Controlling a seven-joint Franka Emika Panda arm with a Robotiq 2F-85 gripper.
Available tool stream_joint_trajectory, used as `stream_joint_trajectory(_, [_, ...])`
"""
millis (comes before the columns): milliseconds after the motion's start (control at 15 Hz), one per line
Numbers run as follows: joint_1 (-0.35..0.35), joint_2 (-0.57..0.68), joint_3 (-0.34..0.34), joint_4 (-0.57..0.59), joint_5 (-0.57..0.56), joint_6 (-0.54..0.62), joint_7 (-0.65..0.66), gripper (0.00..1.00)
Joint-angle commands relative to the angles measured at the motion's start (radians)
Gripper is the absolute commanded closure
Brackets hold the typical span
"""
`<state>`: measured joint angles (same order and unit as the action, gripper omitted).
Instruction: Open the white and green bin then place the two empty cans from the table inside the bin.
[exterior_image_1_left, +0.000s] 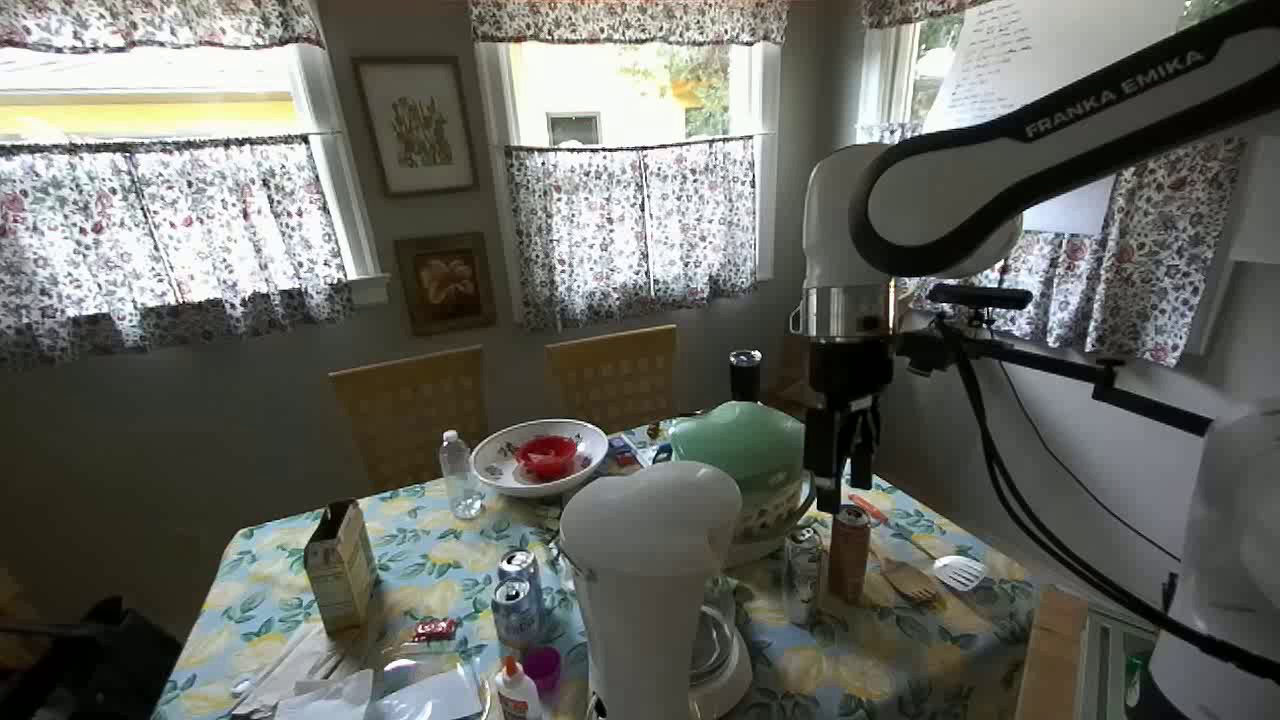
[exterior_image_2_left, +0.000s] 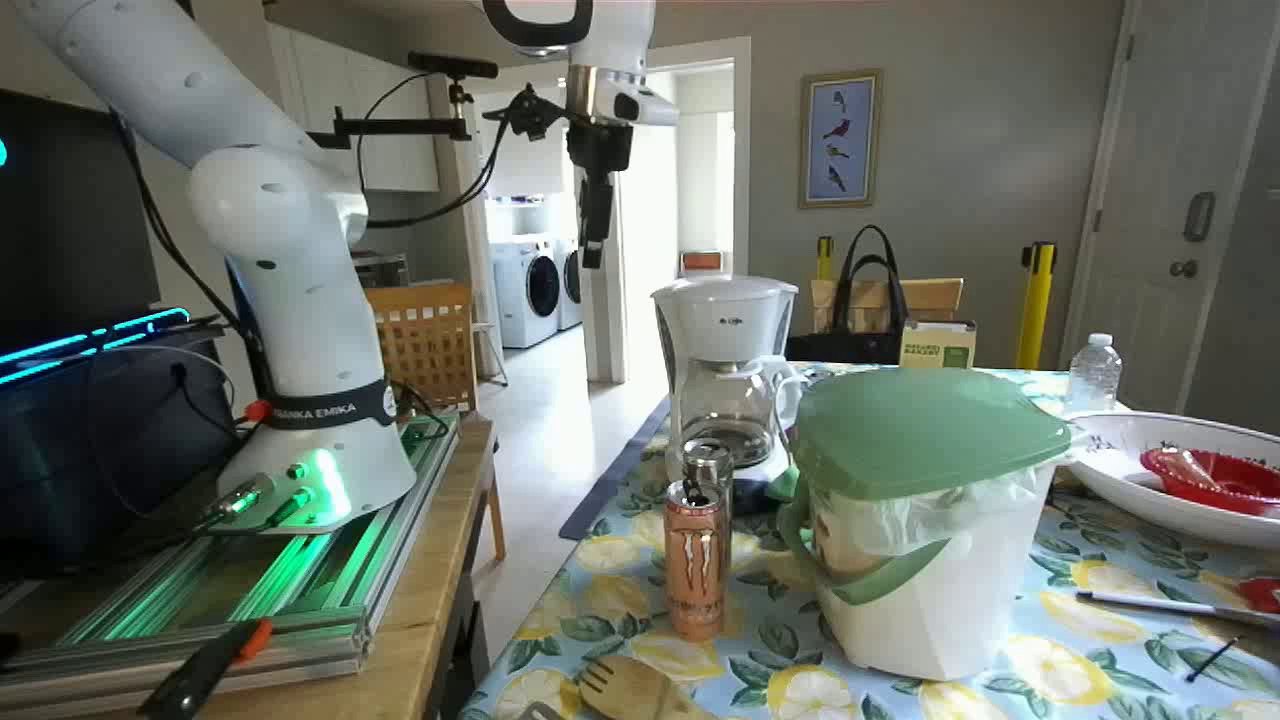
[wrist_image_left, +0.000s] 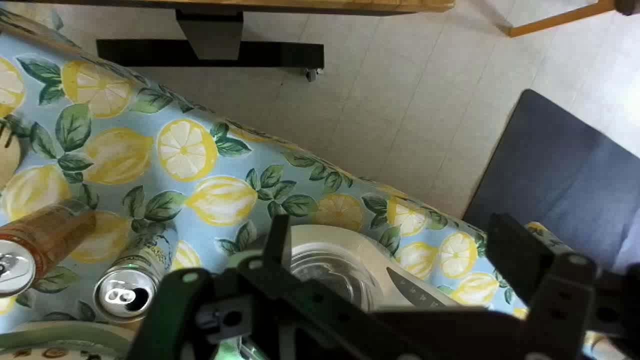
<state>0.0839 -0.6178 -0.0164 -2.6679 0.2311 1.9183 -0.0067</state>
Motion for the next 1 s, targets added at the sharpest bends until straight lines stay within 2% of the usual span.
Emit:
stream_joint_trajectory(0, [-0.011,0.0,0.01,0.002,0.005,-0.003,-0.005,0.0])
stream_joint_trajectory(333, [-0.011,0.0,0.01,0.002,0.005,-0.003,-0.005,0.0])
stream_joint_trajectory(400, [-0.04,-0.008,0.023,-0.013,-0.033,0.062,0.02,0.0])
stream_joint_trajectory(600, [-0.115,-0.014,-0.018,-0.028,-0.077,0.185,0.019,0.0])
stream_joint_trajectory(933, [-0.172,0.009,-0.09,-0.07,-0.097,0.376,-0.066,0.0])
